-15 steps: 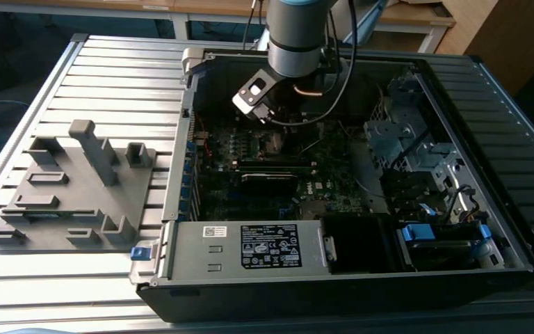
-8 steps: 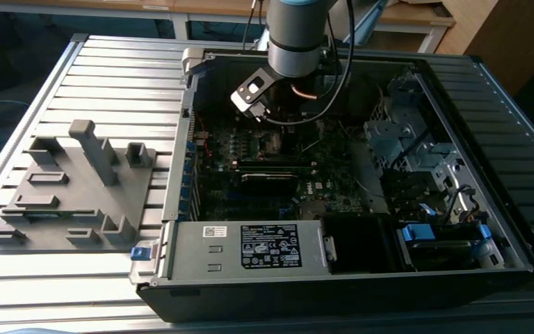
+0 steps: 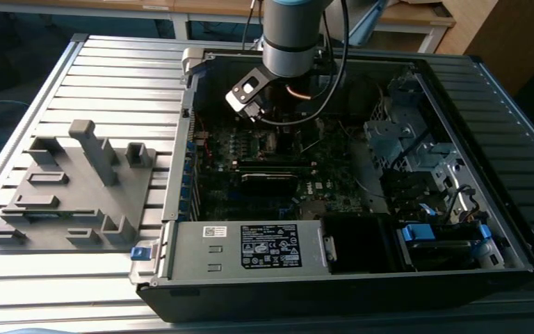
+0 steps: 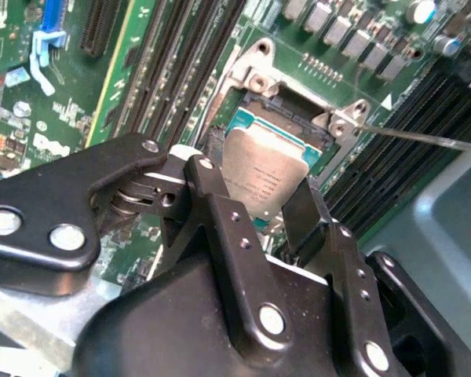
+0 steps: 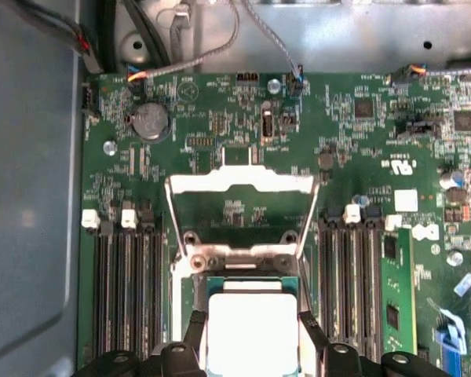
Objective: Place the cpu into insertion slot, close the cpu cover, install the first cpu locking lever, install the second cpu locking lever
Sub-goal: 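Place the cpu into insertion slot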
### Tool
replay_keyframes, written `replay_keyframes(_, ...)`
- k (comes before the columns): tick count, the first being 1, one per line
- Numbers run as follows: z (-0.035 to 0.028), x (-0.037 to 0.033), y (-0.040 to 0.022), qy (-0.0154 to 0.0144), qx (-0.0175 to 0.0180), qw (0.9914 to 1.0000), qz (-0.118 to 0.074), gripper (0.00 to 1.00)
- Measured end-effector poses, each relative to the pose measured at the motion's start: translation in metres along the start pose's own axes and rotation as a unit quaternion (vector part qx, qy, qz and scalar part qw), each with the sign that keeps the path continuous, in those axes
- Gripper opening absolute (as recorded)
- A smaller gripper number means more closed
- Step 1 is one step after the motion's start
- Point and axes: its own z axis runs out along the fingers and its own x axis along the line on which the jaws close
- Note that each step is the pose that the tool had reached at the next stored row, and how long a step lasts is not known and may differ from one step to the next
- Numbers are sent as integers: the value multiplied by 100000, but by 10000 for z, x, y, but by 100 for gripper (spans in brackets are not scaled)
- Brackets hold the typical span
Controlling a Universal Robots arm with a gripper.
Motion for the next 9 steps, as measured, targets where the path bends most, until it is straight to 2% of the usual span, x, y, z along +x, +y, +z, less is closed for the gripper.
replay_keyframes(1,2,0,-8,97,1,100000,6,54)
replay_keyframes(3,6,-1,-18,540,12,99999,21,54)
replay_keyframes(9,21,-1,-20,569,3,99998,74,54)
